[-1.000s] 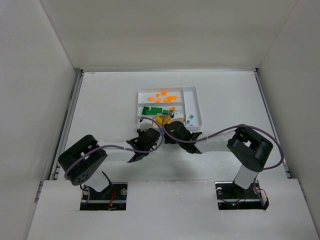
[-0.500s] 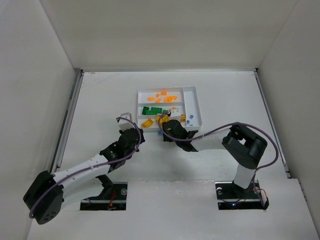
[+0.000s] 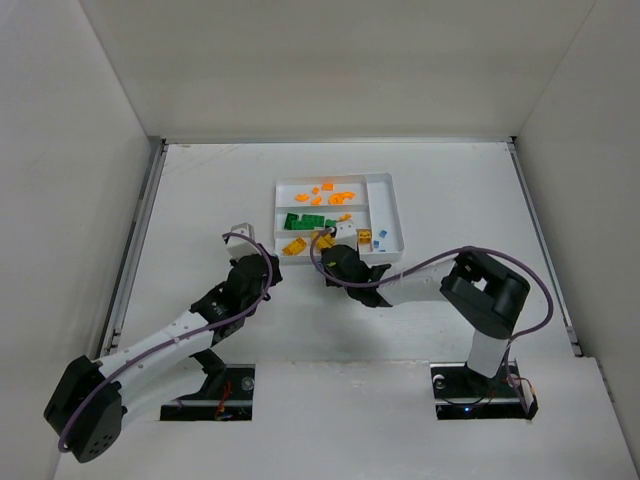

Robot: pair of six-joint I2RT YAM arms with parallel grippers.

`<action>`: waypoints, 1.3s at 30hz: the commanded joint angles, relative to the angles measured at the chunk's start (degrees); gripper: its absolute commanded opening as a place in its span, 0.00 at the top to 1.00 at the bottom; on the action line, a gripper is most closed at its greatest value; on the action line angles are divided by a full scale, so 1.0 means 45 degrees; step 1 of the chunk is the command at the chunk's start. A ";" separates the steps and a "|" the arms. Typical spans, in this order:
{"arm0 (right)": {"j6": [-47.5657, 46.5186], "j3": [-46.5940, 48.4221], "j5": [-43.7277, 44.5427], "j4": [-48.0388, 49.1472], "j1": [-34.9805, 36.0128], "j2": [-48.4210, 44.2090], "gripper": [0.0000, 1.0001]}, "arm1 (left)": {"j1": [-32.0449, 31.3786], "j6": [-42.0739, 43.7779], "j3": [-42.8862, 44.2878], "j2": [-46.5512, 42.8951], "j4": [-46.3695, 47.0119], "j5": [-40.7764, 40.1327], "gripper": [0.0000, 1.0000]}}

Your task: Sort the legos into containers by color

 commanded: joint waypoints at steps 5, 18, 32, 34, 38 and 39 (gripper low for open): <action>0.0117 0.0013 0.0218 -0.0697 0.0268 0.0485 0.58 | 0.0116 0.0106 0.0315 -0.0163 0.0092 0.0165 0.91; 0.0840 -0.1548 0.0044 -0.0873 0.0016 -0.3573 0.65 | -0.0333 0.0204 0.1057 0.0440 0.0325 0.0165 0.91; 0.0722 -0.0729 -0.0659 -0.1499 -0.4496 -0.3676 0.60 | -0.1915 0.0652 0.3067 0.3759 0.2317 0.0165 0.91; 0.0762 -0.0670 -0.0913 -0.1401 -0.4653 -0.3480 0.54 | -0.2168 0.0808 0.3458 0.4384 0.2629 0.0185 0.91; 0.0762 -0.0650 -0.0778 -0.1440 -0.4751 -0.3965 0.45 | -0.2443 0.1023 0.4258 0.5634 0.3158 0.0243 0.90; 0.0762 -0.0709 -0.0720 -0.1440 -0.4790 -0.4238 0.45 | -0.2482 0.1063 0.4512 0.5966 0.3255 0.0321 0.90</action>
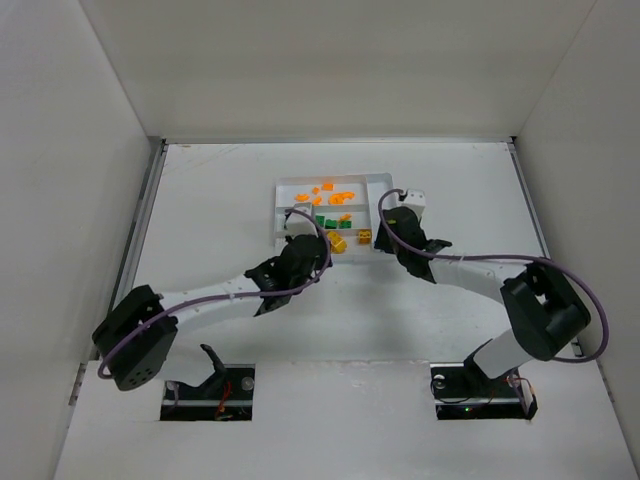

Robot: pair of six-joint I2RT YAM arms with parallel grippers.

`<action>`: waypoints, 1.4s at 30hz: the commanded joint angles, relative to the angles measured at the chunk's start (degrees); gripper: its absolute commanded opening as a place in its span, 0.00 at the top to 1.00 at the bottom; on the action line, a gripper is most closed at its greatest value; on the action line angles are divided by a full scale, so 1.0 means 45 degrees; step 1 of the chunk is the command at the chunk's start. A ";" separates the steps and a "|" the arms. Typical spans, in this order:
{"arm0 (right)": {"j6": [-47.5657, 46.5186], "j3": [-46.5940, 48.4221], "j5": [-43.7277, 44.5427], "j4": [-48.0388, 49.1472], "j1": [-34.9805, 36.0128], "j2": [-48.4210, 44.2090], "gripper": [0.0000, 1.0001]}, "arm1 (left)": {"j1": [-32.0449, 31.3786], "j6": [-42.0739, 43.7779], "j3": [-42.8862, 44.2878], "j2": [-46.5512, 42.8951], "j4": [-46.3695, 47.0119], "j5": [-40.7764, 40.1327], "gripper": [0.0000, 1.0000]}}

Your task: Sort the legos into containers by color

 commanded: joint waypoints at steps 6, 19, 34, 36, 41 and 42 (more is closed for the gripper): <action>0.0193 -0.0635 0.0161 0.0085 -0.0479 -0.2630 0.50 | -0.0414 0.0597 0.2528 0.2615 0.1529 0.0556 0.90; 0.1327 -0.3469 0.0162 -0.0229 -0.1652 -0.6033 0.65 | -0.0220 0.1417 0.7840 0.8182 0.1355 0.1748 0.88; 0.0840 -0.3646 -0.0307 0.1177 -0.0228 -0.5740 0.65 | -0.0530 0.2063 0.4143 0.4637 0.1313 0.0444 0.71; 0.0625 -0.3548 -0.0405 0.1586 0.0318 -0.5409 0.69 | -0.0823 0.1771 0.2267 0.3271 0.1432 -0.0493 0.74; 0.0468 -0.2885 -0.0659 0.1822 0.1393 -0.4413 0.77 | -0.1585 0.0561 -0.0999 0.0612 0.1121 -0.2467 0.76; 0.0448 -0.2767 -0.0659 0.1939 0.1550 -0.4218 0.77 | -0.1644 0.0365 -0.1352 0.0356 0.1004 -0.2702 0.76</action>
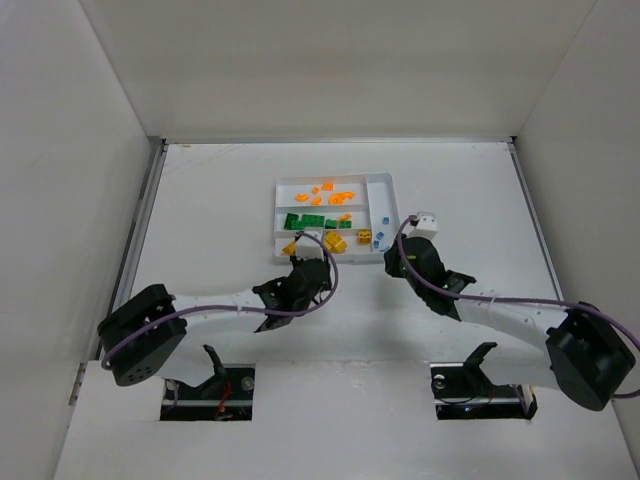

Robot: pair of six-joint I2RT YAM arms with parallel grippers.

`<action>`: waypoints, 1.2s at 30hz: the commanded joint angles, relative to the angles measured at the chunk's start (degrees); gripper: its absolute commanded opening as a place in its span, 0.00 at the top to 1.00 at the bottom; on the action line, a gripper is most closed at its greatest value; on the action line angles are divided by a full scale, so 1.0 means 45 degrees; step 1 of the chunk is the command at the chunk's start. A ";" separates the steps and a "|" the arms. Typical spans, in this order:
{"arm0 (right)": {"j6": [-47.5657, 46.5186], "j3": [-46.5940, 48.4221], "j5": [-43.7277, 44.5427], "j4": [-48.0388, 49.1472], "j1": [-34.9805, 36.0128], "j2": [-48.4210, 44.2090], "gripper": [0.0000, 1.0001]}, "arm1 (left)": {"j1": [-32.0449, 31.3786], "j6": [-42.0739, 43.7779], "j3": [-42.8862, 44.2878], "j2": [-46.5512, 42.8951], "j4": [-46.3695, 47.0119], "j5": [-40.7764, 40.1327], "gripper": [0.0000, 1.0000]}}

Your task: Sort the legos into containers by color

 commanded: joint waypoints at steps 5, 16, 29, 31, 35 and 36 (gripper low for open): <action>-0.0281 0.1106 -0.0144 0.1242 0.0829 0.1067 0.76 | 0.0022 -0.1281 -0.1182 -0.0550 -0.0067 -0.1086 0.76; -0.0320 0.1165 -0.0183 0.1241 0.0888 0.1458 0.74 | 0.0569 -0.1300 -0.0636 0.1541 0.0773 -0.0088 0.75; -0.0320 0.1224 -0.0105 0.1183 0.1064 0.1439 0.73 | 0.1174 -0.1144 0.0302 0.2986 0.0812 0.0283 0.75; -0.0320 0.1224 -0.0086 0.1222 0.1084 0.1439 0.73 | 0.1253 -0.1183 0.0321 0.3045 0.0812 0.0263 0.76; -0.0320 0.1262 -0.0066 0.1183 0.1084 0.1556 0.73 | 0.1292 -0.1086 0.0380 0.3123 0.0753 0.0205 0.76; -0.0320 0.1282 -0.0066 0.1164 0.1103 0.1576 0.73 | 0.1311 -0.1066 0.0380 0.3143 0.0754 0.0185 0.76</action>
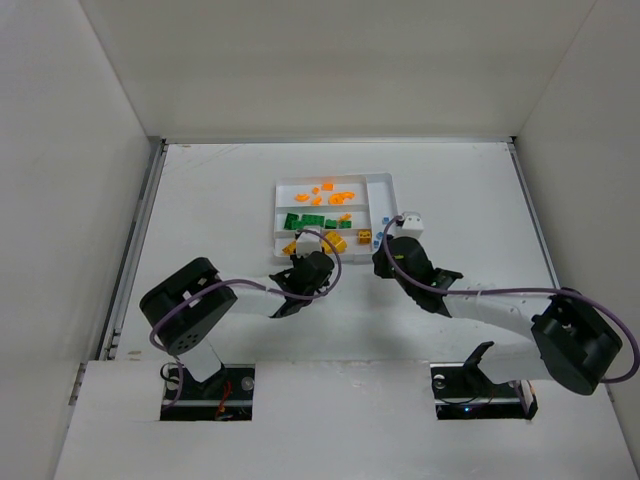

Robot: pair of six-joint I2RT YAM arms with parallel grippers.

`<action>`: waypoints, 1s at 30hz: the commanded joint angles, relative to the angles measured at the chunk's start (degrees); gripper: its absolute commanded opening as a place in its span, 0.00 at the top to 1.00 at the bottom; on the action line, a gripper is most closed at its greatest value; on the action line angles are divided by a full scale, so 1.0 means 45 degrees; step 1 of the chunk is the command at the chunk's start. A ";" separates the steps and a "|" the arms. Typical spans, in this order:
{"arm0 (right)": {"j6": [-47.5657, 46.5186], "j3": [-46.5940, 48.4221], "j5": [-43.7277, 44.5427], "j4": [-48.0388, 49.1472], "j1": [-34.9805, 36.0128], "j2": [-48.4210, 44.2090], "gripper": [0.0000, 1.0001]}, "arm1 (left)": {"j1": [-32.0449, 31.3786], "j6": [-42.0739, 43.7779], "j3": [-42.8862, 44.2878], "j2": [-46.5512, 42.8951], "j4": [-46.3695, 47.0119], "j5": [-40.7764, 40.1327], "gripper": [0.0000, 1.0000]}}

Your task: Sort the legos into containers by color

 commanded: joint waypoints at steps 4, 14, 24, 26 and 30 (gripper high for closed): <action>-0.0164 0.0675 0.0099 0.0615 0.0259 0.0201 0.71 | 0.0092 0.0110 0.0439 0.0239 0.0034 -0.0321 0.76; -0.0340 0.0968 0.0119 0.0576 0.0590 0.0690 0.68 | 0.0307 0.0285 0.0439 0.0435 -0.0005 -0.0400 0.74; -0.0340 0.1105 0.0119 0.0634 0.0844 0.0905 0.66 | 0.0346 0.0442 0.0478 0.0513 -0.0083 -0.0810 0.77; -0.0340 0.1163 0.0119 0.0654 0.0845 0.1041 0.65 | 0.0327 0.0442 0.0400 0.0377 -0.0102 -0.0810 0.83; -0.0340 0.1378 0.0118 0.0634 0.1117 0.1431 0.60 | 0.0269 0.0364 -0.0087 -0.0577 -0.0199 -0.0790 0.87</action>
